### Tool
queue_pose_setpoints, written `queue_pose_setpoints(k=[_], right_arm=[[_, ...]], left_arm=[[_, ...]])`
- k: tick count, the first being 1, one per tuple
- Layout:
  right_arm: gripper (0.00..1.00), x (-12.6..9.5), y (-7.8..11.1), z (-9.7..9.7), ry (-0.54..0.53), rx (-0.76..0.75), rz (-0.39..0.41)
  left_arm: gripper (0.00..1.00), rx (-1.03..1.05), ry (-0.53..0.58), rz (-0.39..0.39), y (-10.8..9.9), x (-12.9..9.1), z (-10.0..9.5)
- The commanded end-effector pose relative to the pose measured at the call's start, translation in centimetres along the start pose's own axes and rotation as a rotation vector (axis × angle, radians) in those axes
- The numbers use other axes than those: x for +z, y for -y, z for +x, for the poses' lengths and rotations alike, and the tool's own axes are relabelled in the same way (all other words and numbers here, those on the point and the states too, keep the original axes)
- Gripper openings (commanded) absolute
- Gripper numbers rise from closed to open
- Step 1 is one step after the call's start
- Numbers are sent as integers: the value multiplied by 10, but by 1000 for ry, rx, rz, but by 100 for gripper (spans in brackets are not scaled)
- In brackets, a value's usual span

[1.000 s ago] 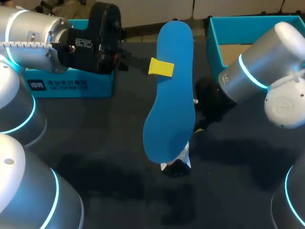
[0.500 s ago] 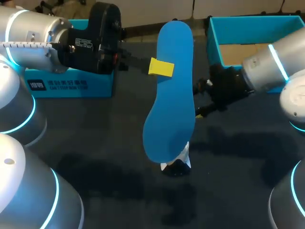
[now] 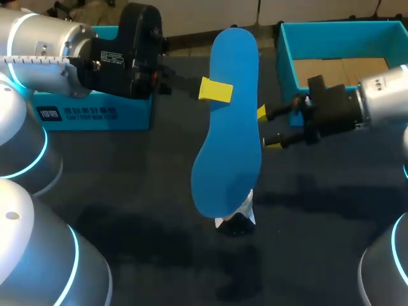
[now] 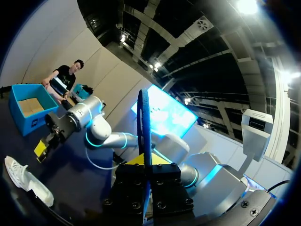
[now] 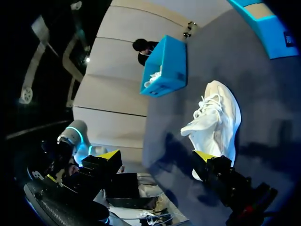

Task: Take the shoe out of the shoebox, open the shoe tongue, remove and reinsert the insole, then place the shoe into the shoebox

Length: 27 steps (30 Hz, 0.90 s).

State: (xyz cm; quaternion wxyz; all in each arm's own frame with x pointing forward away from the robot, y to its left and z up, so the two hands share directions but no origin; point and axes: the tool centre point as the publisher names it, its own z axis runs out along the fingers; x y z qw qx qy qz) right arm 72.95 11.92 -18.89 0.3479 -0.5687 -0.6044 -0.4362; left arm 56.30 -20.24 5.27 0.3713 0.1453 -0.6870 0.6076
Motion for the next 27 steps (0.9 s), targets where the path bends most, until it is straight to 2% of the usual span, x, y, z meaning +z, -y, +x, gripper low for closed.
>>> queue_pose_setpoints(k=[1, 9, 13, 17, 20, 24, 27], right_arm=[[100, -10, 6, 6, -35, 1, -28], [100, -24, -4, 20, -103, 24, -57], [100, -30, -9, 29, -171, 40, -77], [100, -30, -12, 37, -201, 45, -60], [100, -27, -12, 42, -221, 47, -17], [100, -26, -12, 45, -232, 29, -35], [100, -26, -12, 45, -232, 29, -35]], left_arm=[[0, 0, 1, -1, -1, 0, 0], [0, 0, 1, -1, -1, 0, 0], [0, 0, 1, -1, -1, 0, 0], [0, 0, 1, -1, -1, 0, 0], [0, 0, 1, -1, -1, 0, 0], [0, 16, 6, -7, -1, -1, -2], [0, 135, 34, -34, -2, -5, -8]])
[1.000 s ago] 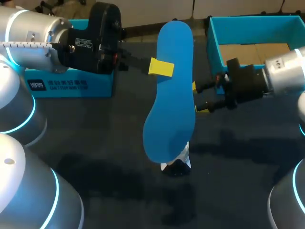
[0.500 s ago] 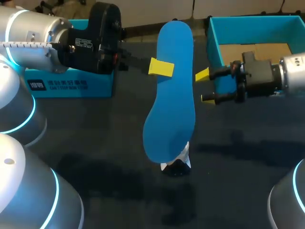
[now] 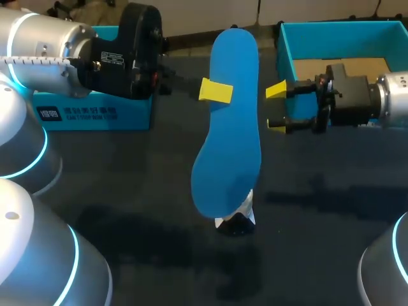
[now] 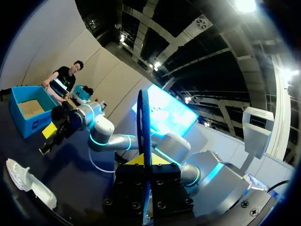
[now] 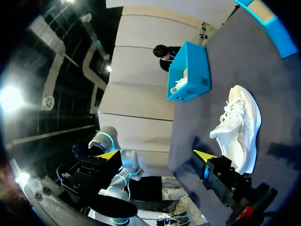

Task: Take the shoe out of the shoebox, open the shoe tongue, remove and reinsert the insole, then place the shoe into the shoebox

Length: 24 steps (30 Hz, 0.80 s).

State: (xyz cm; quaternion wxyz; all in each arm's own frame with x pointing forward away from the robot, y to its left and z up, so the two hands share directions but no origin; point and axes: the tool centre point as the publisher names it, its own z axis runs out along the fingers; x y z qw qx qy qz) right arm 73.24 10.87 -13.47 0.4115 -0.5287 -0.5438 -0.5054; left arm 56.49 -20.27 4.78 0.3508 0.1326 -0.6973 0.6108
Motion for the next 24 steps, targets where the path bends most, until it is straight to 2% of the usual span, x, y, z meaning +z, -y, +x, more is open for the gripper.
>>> queue_pose_setpoints(k=[1, 10, 17, 24], right_arm=[[100, 3, -2, -1, 1, 1, 1], [100, 3, -2, -1, 1, 1, 1], [100, 3, -2, -1, 1, 1, 1], [100, 3, -2, -1, 1, 1, 1]], left_arm=[[0, 115, 10, -31, 0, -6, -4], [0, 507, 73, -5, -3, -16, -19], [0, 1010, 128, -78, -8, -23, -45], [0, 1361, 175, -35, -4, -26, -59]])
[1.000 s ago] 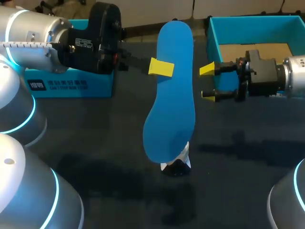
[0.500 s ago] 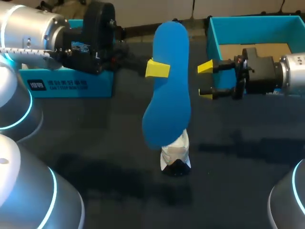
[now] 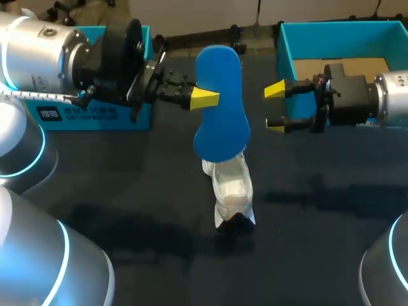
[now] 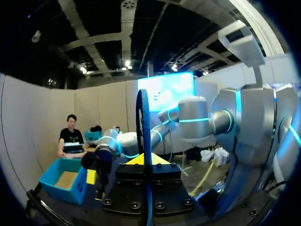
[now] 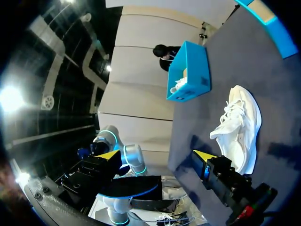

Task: Take the shoe out of the shoebox, open the shoe tongue, remove and reinsert the insole, then place the shoe into the shoebox

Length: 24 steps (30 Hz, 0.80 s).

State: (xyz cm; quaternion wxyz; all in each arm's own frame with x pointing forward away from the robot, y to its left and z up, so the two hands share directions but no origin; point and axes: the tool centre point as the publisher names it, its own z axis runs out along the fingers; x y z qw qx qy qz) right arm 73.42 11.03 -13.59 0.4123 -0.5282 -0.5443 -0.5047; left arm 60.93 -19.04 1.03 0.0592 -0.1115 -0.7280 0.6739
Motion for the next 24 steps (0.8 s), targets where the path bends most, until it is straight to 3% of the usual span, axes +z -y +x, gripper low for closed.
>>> queue_pose_setpoints(k=[1, 4, 7, 24], right_arm=[[100, 2, 0, 0, 1, 1, -1], [100, 2, 0, 0, 1, 1, -1], [100, 2, 0, 0, 1, 1, -1], [100, 2, 0, 0, 1, 1, -1]], left_arm=[[0, 637, 87, 27, -4, 0, -6], [0, 752, 95, 15, -7, -2, -11], [0, 771, 108, -67, -12, -5, -17], [0, 806, 109, -72, -15, -4, -16]])
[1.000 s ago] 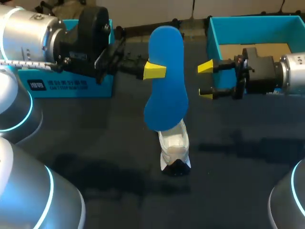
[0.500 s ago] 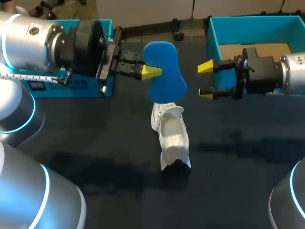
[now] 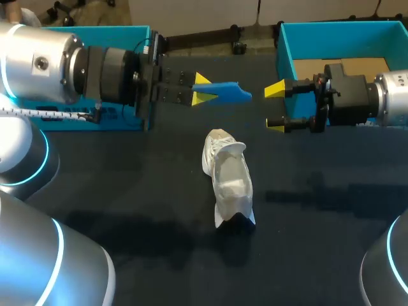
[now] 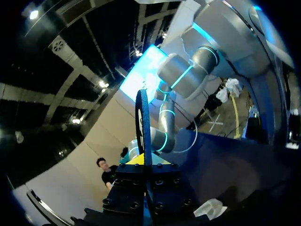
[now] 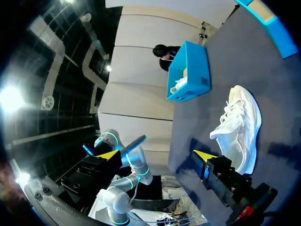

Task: Take the shoe out of the shoebox, open the shoe tongue, remove and reinsert the insole, then place the shoe into the shoebox

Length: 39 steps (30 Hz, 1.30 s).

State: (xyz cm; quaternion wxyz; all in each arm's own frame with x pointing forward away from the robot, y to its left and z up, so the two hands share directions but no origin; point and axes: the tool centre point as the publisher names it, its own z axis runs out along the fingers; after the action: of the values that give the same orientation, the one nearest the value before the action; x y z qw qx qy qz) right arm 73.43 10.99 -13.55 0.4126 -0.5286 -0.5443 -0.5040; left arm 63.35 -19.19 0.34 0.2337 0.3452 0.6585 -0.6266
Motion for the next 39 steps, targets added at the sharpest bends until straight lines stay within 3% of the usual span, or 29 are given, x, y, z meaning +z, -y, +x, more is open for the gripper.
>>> queue_pose_setpoints(k=[1, 19, 32, 39], right_arm=[[100, 2, 0, 0, 0, 0, -2], [100, 2, 0, 0, 0, 0, -2], [100, 13, 5, 0, -17, 22, 22], [100, 26, 11, 3, -29, 42, 51]], left_arm=[[0, 60, 23, 4, 0, -2, 12], [0, 536, 62, -64, -47, -9, 62], [0, 687, 79, -143, -84, -9, 90], [0, 743, 77, -184, -101, -4, 92]])
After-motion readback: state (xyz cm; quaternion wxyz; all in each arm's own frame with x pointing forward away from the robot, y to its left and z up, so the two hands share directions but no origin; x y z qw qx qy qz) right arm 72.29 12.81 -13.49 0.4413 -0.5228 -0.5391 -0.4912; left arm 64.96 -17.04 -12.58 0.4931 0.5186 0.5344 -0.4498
